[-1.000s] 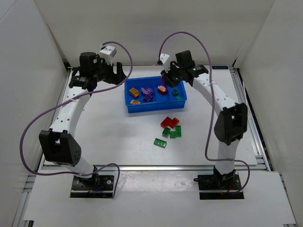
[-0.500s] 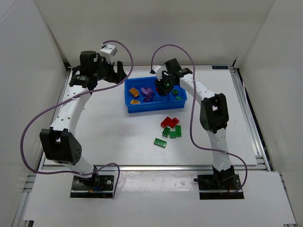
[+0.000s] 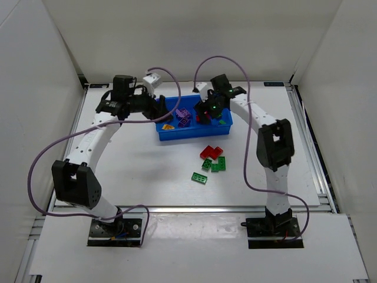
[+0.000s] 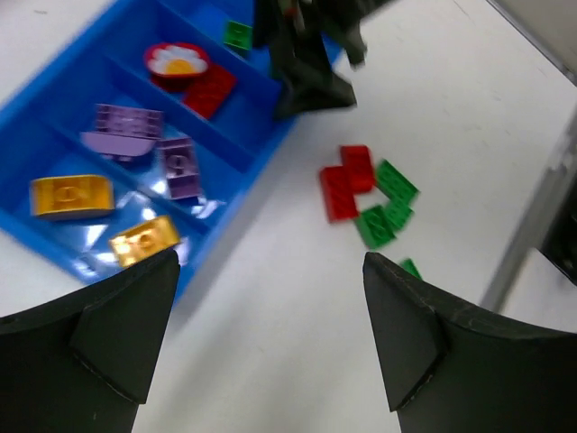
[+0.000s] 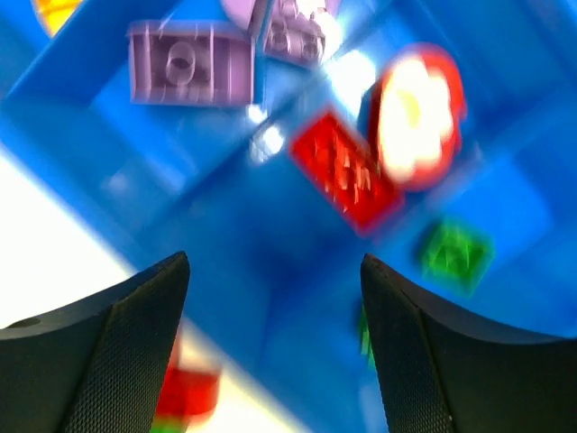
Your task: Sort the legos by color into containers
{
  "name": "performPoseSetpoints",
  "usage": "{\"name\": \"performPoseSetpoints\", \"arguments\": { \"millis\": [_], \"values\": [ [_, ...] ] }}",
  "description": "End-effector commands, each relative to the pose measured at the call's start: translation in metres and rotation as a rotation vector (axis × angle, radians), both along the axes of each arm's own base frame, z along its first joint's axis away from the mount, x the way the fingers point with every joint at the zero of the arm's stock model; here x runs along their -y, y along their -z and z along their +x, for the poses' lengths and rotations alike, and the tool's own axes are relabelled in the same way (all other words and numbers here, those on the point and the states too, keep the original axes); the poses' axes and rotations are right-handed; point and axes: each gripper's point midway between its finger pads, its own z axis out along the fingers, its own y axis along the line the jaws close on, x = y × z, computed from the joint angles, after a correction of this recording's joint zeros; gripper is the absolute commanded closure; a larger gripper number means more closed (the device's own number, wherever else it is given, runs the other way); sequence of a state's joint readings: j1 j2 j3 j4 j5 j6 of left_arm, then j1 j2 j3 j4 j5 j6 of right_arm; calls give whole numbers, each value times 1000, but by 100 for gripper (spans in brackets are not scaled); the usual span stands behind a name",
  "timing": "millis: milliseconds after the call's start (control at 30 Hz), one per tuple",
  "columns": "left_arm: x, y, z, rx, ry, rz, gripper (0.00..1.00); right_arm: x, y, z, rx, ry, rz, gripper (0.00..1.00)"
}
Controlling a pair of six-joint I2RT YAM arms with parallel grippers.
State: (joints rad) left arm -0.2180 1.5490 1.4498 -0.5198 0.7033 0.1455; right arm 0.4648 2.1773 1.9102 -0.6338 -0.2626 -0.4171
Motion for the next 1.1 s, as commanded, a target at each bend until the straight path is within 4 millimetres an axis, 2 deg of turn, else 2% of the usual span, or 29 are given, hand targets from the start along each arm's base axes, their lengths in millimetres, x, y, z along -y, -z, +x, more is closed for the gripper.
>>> {"name": "performPoseSetpoints", "arguments": {
  "millis": [0,33,67,100,133,167,200,233,267,300,333,367,400,467,500,567,600,633,667,700,733,833,1067],
  "values": [
    [30,-16,-54,20,202,-39,7,38,-104,-3,145,134,110,19],
    [36,-13,-63,11,222,-34,7,61,-131,-11,178,177,140,18],
    [51,0,-80,-17,269,-23,8,76,-117,-25,134,200,114,17],
    [56,8,-85,-25,279,-3,9,88,-119,-34,137,212,107,17],
    [62,16,-91,-36,289,16,10,108,-137,-43,179,230,104,17],
    [75,29,-104,-58,318,43,12,119,-124,-56,149,242,84,17],
    [80,39,-108,-65,321,72,14,130,-123,-65,136,259,75,17],
    [81,50,-104,-62,276,127,16,147,-134,-74,154,291,77,17],
    [86,61,-102,-73,260,158,21,154,-131,-81,142,307,69,17],
    [97,70,-109,-80,261,185,23,170,-118,-91,95,345,50,17],
    [97,79,-103,-92,185,222,24,176,-122,-100,99,364,55,17],
    [103,89,-103,-109,174,239,25,182,-118,-107,78,385,55,17],
    [115,90,-107,-94,180,240,24,191,-107,-116,41,410,56,17],
    [122,99,-101,-88,110,275,24,196,-109,-129,40,434,69,18],
    [134,106,-103,-86,121,283,24,199,-100,-136,13,444,73,18],
    [146,110,-101,-95,109,278,24,198,-99,-150,4,441,83,19],
    [154,123,-97,-113,116,291,24,198,-97,-154,-6,443,87,20],
    [164,122,-95,-103,122,288,25,198,-93,-162,-16,447,88,20],
    [170,125,-94,-127,108,278,25,198,-90,-165,-25,452,93,20],
    [175,143,-90,-151,99,306,24,199,-89,-168,-27,457,97,20],
    [183,142,-85,-143,94,306,24,200,-88,-172,-34,460,106,21],
    [188,164,-75,-156,69,349,24,202,-87,-176,-51,466,107,21],
    [195,189,-58,-156,34,392,25,206,-85,-179,-58,465,98,21]
  ]
}}
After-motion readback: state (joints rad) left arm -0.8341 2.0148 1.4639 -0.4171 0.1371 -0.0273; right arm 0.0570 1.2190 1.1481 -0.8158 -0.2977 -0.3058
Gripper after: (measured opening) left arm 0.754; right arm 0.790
